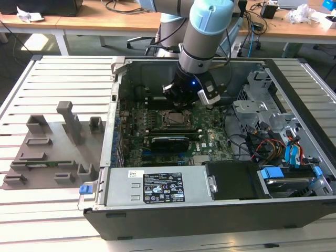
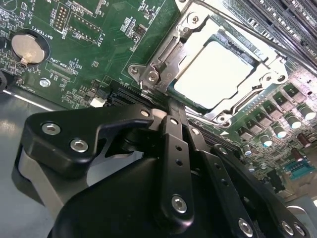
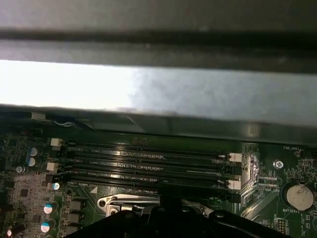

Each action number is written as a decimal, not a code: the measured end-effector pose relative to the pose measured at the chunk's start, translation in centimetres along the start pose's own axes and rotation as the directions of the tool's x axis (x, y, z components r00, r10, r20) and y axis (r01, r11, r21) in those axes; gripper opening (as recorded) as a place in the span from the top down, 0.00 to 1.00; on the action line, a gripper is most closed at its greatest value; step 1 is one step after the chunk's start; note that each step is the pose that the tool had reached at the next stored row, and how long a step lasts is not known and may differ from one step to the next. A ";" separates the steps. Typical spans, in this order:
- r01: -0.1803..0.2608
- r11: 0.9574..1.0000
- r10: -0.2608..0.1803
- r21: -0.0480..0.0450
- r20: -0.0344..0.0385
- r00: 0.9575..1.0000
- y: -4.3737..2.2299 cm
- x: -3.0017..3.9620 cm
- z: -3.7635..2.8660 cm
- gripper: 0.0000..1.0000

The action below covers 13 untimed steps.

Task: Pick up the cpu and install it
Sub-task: 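Install the first cpu locking lever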

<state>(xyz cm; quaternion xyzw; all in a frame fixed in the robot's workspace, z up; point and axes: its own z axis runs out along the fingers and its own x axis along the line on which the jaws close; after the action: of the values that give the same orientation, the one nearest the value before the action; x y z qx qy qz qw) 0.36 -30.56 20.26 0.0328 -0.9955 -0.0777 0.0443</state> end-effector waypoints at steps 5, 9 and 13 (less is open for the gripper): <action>-0.004 1.000 0.004 0.000 -0.006 1.000 -0.05 -0.71 -0.05 0.89; -0.006 1.000 0.006 -0.001 -0.010 1.000 -0.08 -0.89 0.05 0.89; -0.008 1.000 0.008 -0.001 -0.011 1.000 -0.09 -0.95 0.13 0.89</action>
<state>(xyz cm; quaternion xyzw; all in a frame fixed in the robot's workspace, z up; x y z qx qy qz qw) 1.30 -30.56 20.03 0.0293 -0.9953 -0.0779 0.0502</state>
